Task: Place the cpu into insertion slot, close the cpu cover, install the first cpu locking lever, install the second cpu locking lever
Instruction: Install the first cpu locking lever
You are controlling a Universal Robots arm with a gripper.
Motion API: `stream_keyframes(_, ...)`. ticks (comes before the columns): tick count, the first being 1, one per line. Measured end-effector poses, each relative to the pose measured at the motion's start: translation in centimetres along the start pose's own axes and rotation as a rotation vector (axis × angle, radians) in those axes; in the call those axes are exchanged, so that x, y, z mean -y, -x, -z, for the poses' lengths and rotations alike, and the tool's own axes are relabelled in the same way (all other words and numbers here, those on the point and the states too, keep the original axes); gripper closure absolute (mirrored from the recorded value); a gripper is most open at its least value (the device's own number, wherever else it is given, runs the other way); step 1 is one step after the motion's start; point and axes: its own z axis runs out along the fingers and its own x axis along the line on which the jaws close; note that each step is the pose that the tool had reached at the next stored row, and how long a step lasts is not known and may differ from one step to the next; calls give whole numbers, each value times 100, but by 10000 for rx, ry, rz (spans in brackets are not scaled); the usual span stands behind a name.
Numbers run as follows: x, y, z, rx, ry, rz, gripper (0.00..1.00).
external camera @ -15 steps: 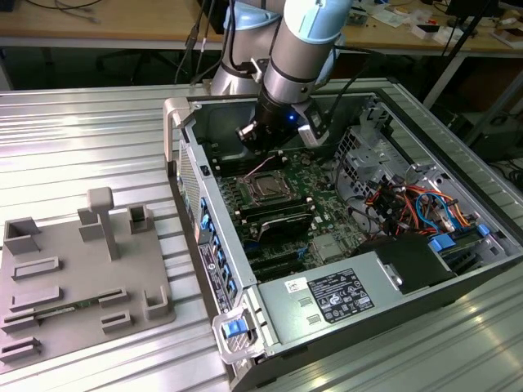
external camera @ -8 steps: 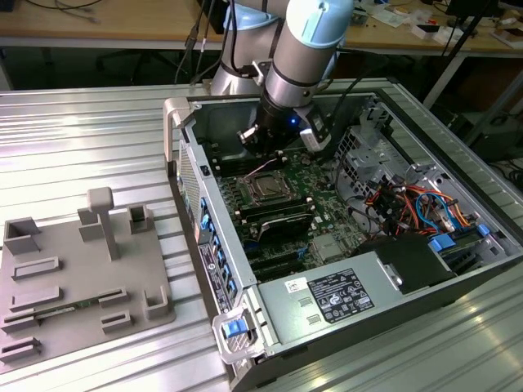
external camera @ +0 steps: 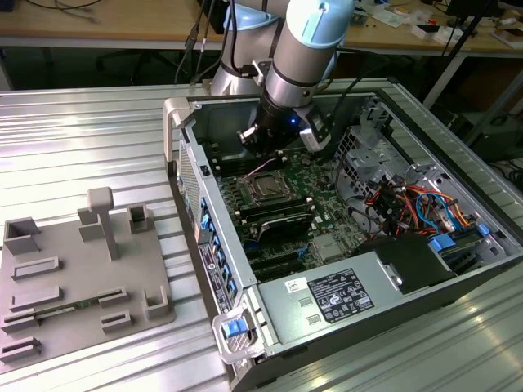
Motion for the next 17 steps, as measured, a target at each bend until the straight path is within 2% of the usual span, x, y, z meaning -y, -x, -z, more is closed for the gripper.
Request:
stream_keyframes(6,-9,0,0,4,61,-2,89)
stream_keyframes(16,-29,-21,40,5,72,0,89)
stream_keyframes(17,-32,-21,39,9,115,-1,89)
